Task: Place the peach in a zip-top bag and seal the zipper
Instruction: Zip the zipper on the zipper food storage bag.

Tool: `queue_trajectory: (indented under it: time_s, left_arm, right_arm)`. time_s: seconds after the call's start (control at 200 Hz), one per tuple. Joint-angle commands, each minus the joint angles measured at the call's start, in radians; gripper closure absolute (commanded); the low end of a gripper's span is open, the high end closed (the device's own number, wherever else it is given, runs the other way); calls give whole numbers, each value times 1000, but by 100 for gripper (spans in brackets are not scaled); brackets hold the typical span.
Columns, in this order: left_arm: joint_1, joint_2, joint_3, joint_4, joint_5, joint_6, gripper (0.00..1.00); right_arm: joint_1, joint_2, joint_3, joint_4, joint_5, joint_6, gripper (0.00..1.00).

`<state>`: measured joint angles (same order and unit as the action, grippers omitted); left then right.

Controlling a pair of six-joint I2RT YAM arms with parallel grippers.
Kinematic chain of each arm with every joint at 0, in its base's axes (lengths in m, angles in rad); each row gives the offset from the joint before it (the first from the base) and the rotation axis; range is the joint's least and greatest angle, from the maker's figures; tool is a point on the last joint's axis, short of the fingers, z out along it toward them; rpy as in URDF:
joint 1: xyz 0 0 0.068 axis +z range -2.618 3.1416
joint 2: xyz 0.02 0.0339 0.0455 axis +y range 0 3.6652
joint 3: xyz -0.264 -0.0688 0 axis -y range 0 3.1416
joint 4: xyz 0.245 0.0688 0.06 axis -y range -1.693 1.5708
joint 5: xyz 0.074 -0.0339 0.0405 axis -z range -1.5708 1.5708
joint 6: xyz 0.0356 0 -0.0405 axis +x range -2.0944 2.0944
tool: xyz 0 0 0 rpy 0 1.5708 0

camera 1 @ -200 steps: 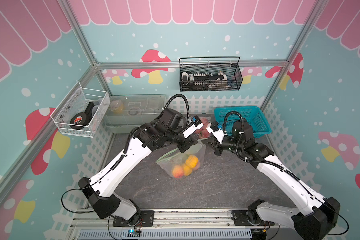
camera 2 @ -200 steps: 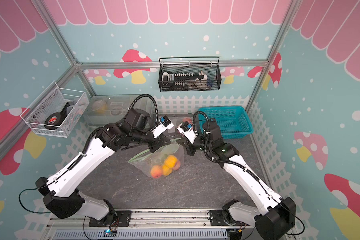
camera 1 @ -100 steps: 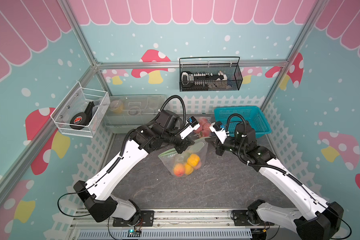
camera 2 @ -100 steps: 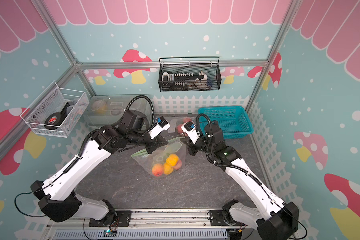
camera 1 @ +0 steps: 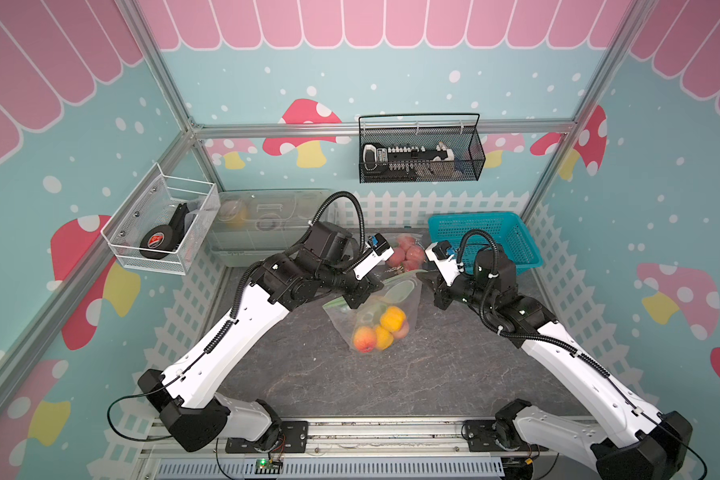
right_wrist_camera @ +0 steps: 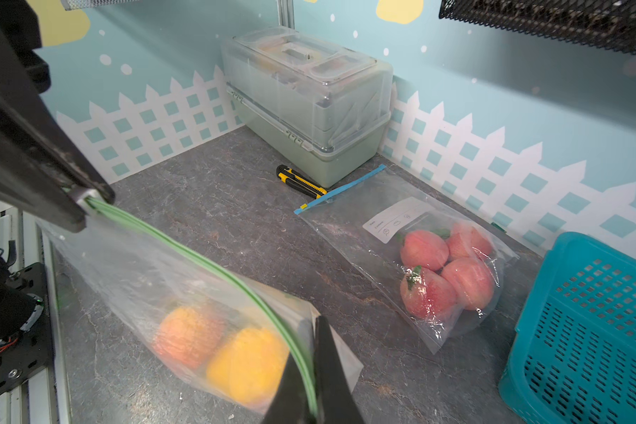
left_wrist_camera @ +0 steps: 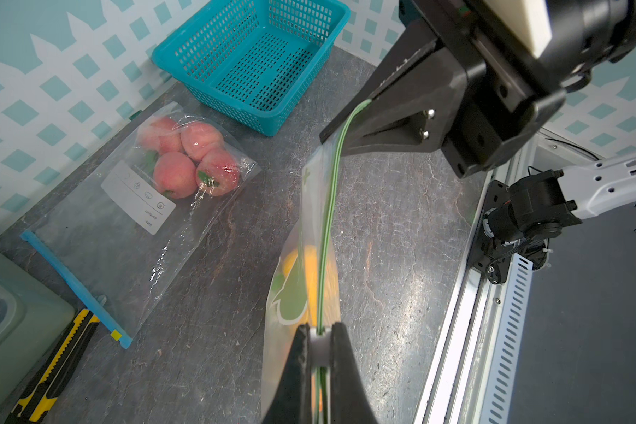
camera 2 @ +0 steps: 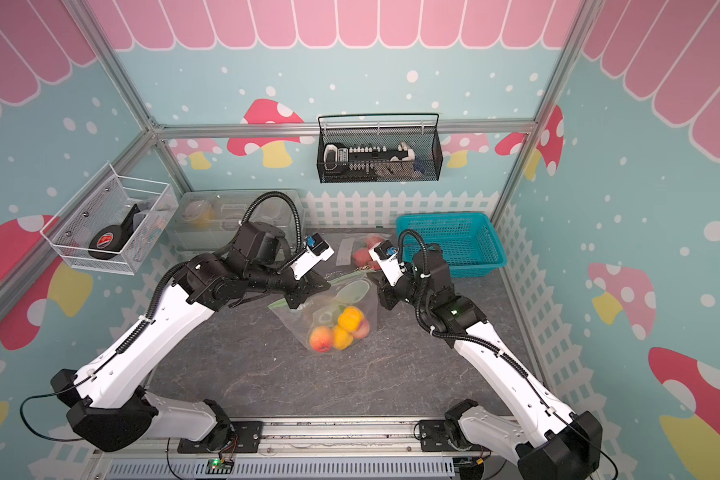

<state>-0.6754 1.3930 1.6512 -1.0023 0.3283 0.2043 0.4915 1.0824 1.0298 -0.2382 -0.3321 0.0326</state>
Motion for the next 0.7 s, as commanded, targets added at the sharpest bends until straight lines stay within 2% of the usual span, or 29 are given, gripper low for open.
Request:
queue_trajectory:
  time_s: [0.0,0.695]
  left_arm:
    - [14,-44,-15,-50,-14,-3,98]
    - [26,-124,-99,-50,-30,-27,98]
  right_arm:
    - [-27,-28,-24,1,103,33,100]
    - [-46,-76,-53,-27,242,69,100]
